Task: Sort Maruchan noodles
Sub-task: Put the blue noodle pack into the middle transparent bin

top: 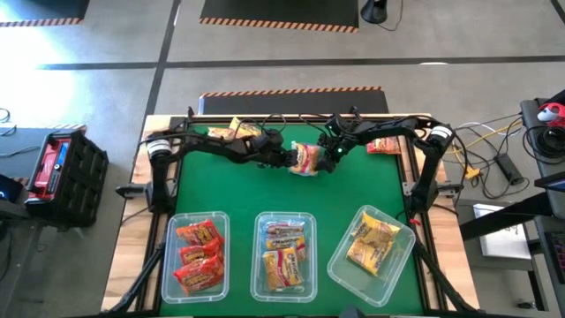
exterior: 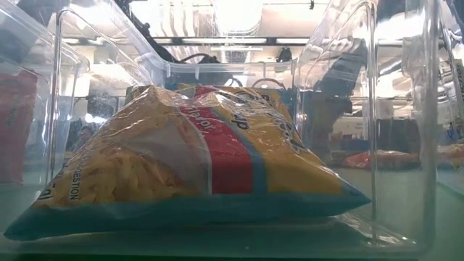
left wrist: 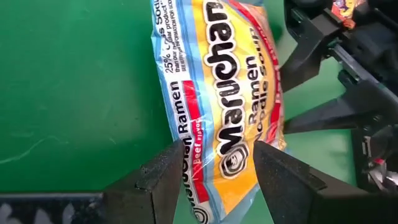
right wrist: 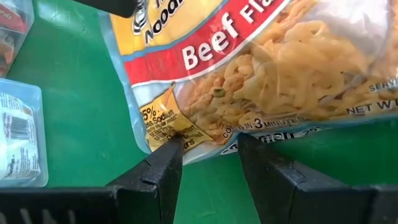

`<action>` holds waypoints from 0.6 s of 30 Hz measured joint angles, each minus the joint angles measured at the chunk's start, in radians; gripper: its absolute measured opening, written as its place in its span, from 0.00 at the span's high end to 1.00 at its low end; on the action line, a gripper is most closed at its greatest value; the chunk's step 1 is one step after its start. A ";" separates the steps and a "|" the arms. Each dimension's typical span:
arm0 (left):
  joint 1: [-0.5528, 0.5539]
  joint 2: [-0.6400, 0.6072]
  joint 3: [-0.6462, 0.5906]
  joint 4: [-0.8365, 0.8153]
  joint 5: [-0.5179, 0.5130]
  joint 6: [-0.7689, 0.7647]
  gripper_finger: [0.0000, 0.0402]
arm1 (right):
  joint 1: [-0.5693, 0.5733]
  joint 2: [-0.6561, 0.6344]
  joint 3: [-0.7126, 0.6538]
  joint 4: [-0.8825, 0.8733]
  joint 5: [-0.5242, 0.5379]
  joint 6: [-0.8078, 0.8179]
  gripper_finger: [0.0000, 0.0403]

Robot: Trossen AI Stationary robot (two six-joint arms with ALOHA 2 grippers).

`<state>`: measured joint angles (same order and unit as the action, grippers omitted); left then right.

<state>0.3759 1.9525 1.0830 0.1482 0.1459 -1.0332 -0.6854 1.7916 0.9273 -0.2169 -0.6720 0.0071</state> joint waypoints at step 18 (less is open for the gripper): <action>0.018 0.001 0.020 -0.102 0.013 0.095 0.56 | 0.000 0.002 -0.002 -0.014 0.016 -0.008 0.62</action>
<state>0.3940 1.9537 1.1027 0.0461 0.1589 -0.9385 -0.6849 1.7938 0.9253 -0.2309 -0.6563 -0.0008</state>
